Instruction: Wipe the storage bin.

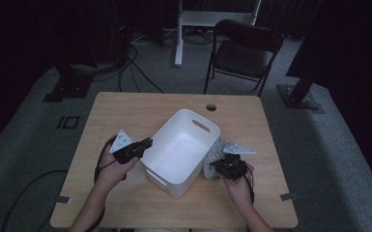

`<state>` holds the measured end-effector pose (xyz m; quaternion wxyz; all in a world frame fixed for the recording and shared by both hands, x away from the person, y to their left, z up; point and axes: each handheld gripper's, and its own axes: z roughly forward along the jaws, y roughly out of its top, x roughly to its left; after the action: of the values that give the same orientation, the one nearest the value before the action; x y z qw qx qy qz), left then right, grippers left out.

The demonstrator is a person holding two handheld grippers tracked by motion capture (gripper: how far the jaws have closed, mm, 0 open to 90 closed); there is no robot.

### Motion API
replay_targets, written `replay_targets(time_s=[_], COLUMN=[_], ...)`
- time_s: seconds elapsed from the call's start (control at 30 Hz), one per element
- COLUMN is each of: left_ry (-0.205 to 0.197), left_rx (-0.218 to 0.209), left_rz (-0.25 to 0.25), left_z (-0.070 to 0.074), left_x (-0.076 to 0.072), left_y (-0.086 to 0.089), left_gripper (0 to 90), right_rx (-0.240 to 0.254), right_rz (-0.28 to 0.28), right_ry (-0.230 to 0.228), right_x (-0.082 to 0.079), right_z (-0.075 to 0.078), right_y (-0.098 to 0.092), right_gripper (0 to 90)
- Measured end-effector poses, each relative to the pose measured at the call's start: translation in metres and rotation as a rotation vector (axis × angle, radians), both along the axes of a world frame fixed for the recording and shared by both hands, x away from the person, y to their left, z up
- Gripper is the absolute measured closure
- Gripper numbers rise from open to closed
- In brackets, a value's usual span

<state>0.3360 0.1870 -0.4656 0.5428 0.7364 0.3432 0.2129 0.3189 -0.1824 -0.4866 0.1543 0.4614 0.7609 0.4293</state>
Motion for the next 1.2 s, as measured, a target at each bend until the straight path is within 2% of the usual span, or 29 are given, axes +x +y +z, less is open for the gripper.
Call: replay_targets(time_s=[0.4,0.6,0.77,0.97,1.07,1.1,1.2], left_ry=[-0.005,0.000,-0.001,-0.005,0.000,0.003,0.004], left_rx=[0.003,-0.009,-0.006,-0.003,-0.012,-0.013,-0.016], left_rz=[0.012,0.038,0.052,0.057,0.055,0.052,0.046], left_z=[0.000,0.000,0.000,0.000,0.000,0.000,-0.001], left_x=[0.000,0.000,0.000,0.000,0.000,0.000,0.000], left_y=[-0.001,-0.001,-0.002,-0.003,-0.003,-0.002,-0.002], left_gripper=[84.5,84.6,84.7,84.9,85.0,85.0,84.9], right_rx=[-0.018,-0.017,0.026,0.103,0.136,0.136,0.074], right_rz=[-0.011,-0.013,-0.012,0.000,0.029,0.042,0.055], right_ry=[0.124,0.129,0.105,0.006,-0.044,-0.054,-0.077], right_x=[0.019,0.019,0.013,-0.007,-0.017,-0.020,-0.022], right_z=[-0.034,-0.032,-0.018,0.018,0.032,0.034,0.031], right_y=[-0.001,-0.003,-0.010,-0.018,-0.015,-0.012,-0.001], right_gripper=[77.6,77.6,77.6,77.6,77.6,77.6,77.7])
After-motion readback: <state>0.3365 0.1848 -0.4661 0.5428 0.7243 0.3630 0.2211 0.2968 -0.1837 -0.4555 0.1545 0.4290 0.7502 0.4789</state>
